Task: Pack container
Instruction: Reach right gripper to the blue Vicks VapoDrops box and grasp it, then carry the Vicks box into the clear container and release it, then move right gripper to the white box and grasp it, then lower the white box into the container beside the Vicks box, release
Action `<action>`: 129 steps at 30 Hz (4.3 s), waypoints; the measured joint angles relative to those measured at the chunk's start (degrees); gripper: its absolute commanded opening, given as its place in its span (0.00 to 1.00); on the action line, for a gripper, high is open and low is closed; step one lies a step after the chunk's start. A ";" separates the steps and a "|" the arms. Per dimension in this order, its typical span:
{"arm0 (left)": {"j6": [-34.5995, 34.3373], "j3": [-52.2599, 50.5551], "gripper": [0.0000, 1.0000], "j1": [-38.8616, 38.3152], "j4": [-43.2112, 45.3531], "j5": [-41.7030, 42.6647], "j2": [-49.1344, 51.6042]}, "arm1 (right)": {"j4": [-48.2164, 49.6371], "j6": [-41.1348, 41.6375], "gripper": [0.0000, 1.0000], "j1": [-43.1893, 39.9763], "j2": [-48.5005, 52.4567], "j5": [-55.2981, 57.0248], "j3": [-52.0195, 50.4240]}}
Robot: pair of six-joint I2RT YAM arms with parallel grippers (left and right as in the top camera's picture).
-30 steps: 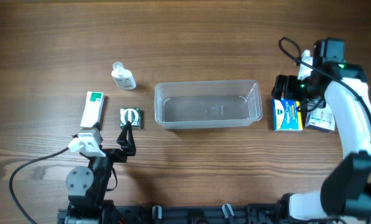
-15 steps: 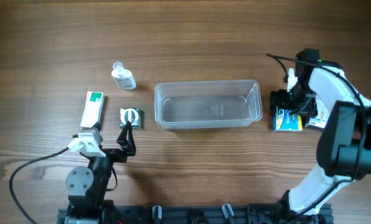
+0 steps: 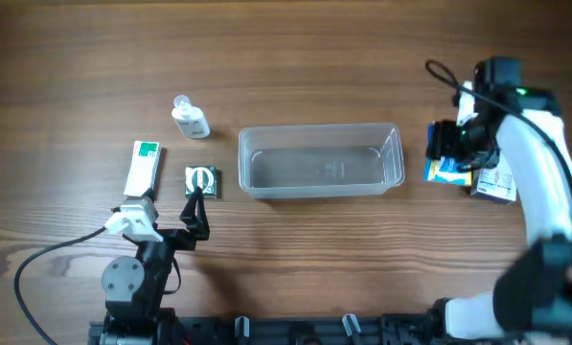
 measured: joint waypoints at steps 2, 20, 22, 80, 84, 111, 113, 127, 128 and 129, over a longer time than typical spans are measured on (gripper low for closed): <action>0.00 0.00 1.00 0.00 0.02 0.02 0.00 | -0.35 0.81 0.62 4.44 -7.69 -0.81 0.79; 0.00 0.00 1.00 0.00 0.02 0.02 0.00 | 11.37 15.89 0.69 24.22 3.58 1.11 -4.98; 0.00 0.00 1.00 0.00 0.02 0.00 0.00 | 12.07 15.91 0.70 24.22 5.35 1.16 -5.01; 0.00 0.00 1.00 0.00 0.02 0.00 0.00 | 24.24 1.73 1.00 -22.05 11.85 1.11 -11.39; 0.00 0.00 1.00 0.00 0.02 0.00 0.00 | 24.24 2.21 0.97 -22.05 13.05 1.09 -11.39; 0.00 0.00 1.00 0.00 0.02 0.00 0.00 | 9.55 15.45 0.74 18.93 -25.97 -5.16 -8.17; 0.00 0.00 1.00 0.00 0.02 0.00 0.00 | 11.96 18.71 0.74 23.63 -24.48 -3.37 -9.09; 0.00 0.00 1.00 0.00 0.02 0.00 0.00 | 28.94 27.89 0.74 34.60 2.27 3.34 -11.61; 0.00 0.00 1.00 0.00 0.02 0.00 0.00 | 28.98 28.17 0.75 34.60 2.99 3.30 -11.63; 0.00 0.00 1.00 0.00 0.02 0.00 0.00 | 29.09 28.30 0.75 34.60 4.07 3.28 -11.63</action>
